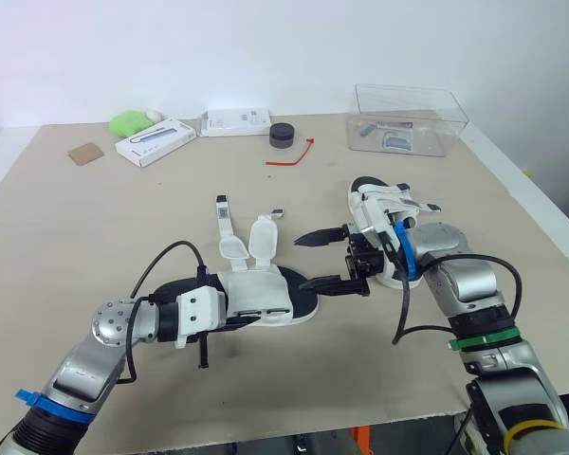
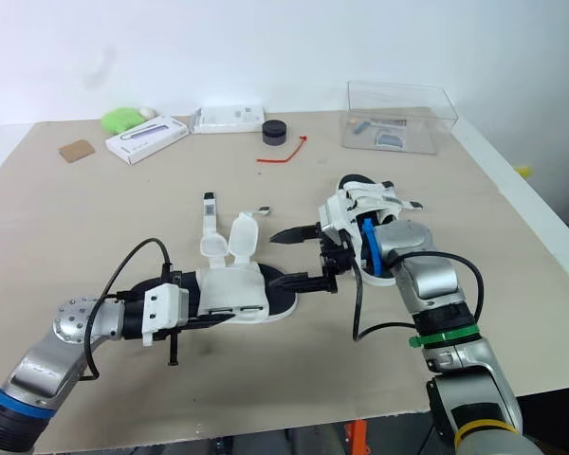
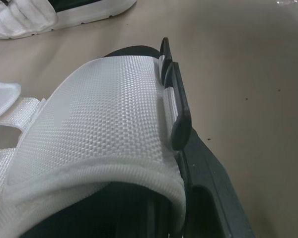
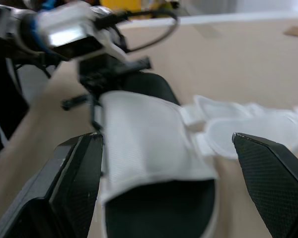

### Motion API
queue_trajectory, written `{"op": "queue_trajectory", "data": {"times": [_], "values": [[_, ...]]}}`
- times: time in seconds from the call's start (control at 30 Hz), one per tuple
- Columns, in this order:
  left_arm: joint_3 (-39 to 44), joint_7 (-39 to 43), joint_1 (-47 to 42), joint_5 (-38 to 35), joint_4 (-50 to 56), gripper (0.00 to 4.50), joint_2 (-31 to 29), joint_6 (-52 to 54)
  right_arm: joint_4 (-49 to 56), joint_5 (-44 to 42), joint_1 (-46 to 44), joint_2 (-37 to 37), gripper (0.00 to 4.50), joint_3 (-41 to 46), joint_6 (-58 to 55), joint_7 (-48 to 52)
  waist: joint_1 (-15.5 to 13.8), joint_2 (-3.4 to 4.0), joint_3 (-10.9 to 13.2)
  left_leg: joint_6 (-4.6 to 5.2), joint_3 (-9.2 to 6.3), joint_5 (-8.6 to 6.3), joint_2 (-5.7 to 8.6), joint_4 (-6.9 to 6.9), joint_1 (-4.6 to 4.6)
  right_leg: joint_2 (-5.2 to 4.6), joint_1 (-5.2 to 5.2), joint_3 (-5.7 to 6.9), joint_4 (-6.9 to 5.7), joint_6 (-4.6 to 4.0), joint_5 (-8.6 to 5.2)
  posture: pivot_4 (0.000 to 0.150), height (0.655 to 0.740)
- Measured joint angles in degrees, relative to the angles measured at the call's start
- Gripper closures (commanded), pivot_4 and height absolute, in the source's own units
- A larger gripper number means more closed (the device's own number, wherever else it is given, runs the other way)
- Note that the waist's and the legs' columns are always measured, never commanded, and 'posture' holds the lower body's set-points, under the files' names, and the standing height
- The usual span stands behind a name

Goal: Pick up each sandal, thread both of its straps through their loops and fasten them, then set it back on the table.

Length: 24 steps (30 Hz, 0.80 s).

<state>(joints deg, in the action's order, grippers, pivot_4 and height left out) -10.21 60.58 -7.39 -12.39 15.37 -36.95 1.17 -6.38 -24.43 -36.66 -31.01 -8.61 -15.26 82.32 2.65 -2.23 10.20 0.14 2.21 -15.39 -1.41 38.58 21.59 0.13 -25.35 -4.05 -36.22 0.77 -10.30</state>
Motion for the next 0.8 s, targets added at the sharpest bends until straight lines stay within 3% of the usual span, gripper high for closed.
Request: {"op": "queue_trajectory", "data": {"times": [0.1, 0.13, 0.2, 0.23, 0.37, 0.43, 0.6, 0.8], "values": [[0.01, -0.17, -0.09, -0.51, -0.07, 4.45, 0.14, 1.05, 0.0, 0.54, 0.05, -0.36, 0.0, 0.0, 1.67, -0.13, 0.0, 0.0, 0.0, 0.0, 0.03, 0.01, 0.0, 0.01, -0.06, 0.0, 0.03, -0.01, -0.03, -0.01, 0.02, 0.15, 0.74], [0.02, -0.17, -0.09, -0.9, -0.04, 3.85, 0.15, 1.62, 0.0, 0.67, 0.05, -0.39, 0.0, 0.0, 2.02, -0.16, 0.0, 0.0, 0.0, 0.01, 0.03, 0.01, 0.0, 0.01, -0.08, 0.0, 0.03, -0.01, -0.04, -0.01, 0.02, 0.15, 0.74], [0.02, -0.01, -0.09, -2.33, 0.0, 3.35, 0.15, 3.46, -0.02, 1.12, 0.05, -0.39, 0.0, 0.0, 2.54, -0.24, 0.0, 0.0, 0.0, 0.01, 0.03, 0.02, -0.01, 0.01, -0.08, 0.01, 0.02, -0.02, -0.06, -0.01, 0.02, 0.15, 0.74], [0.03, 0.21, -0.09, -3.7, 0.33, 2.72, 0.15, 4.6, -0.05, 1.24, 0.04, -0.4, 0.0, 0.0, 2.78, -0.29, 0.0, 0.0, 0.0, 0.01, 0.03, 0.02, -0.02, 0.01, -0.08, 0.02, 0.02, -0.02, -0.06, -0.01, 0.01, 0.15, 0.74], [0.08, 1.43, -0.65, -7.97, 2.24, 1.12, 0.04, 7.67, -0.55, 1.81, 0.04, -0.4, 0.0, 0.0, 3.14, -0.36, -0.01, 0.0, 0.0, 0.01, 0.02, 0.02, -0.02, 0.01, -0.07, 0.04, 0.02, -0.02, -0.06, -0.02, 0.01, 0.15, 0.74], [0.74, 3.49, -1.36, -11.12, 3.51, 0.04, -1.62, 10.73, -0.64, 2.27, 0.05, -0.41, 0.0, -0.02, 3.31, -0.44, 0.04, 0.0, 0.0, 0.01, 0.03, 0.02, -0.05, 0.01, -0.08, 0.09, 0.02, -0.04, -0.07, -0.02, 0.01, 0.15, 0.74], [3.49, 9.04, -3.07, -17.86, 5.11, 0.04, -7.66, 17.24, -0.73, 4.96, 0.17, -0.58, 0.0, -0.7, 3.23, -3.16, 0.04, 0.01, 0.01, 0.0, 0.03, 0.01, -0.14, 0.0, -0.09, 0.28, 0.0, -0.01, -0.09, -0.12, -0.04, 0.15, 0.74], [3.5, 12.42, -3.18, -16.89, 5.25, 0.04, -9.5, 16.3, -3.32, 7.39, 0.15, 0.17, 0.0, -2.5, 4.35, -4.97, 0.03, 0.01, 0.01, -0.02, 0.11, 0.0, -0.14, -0.02, -0.09, 0.36, -0.02, 0.0, -0.09, -0.24, -0.08, 0.15, 0.74]]}}
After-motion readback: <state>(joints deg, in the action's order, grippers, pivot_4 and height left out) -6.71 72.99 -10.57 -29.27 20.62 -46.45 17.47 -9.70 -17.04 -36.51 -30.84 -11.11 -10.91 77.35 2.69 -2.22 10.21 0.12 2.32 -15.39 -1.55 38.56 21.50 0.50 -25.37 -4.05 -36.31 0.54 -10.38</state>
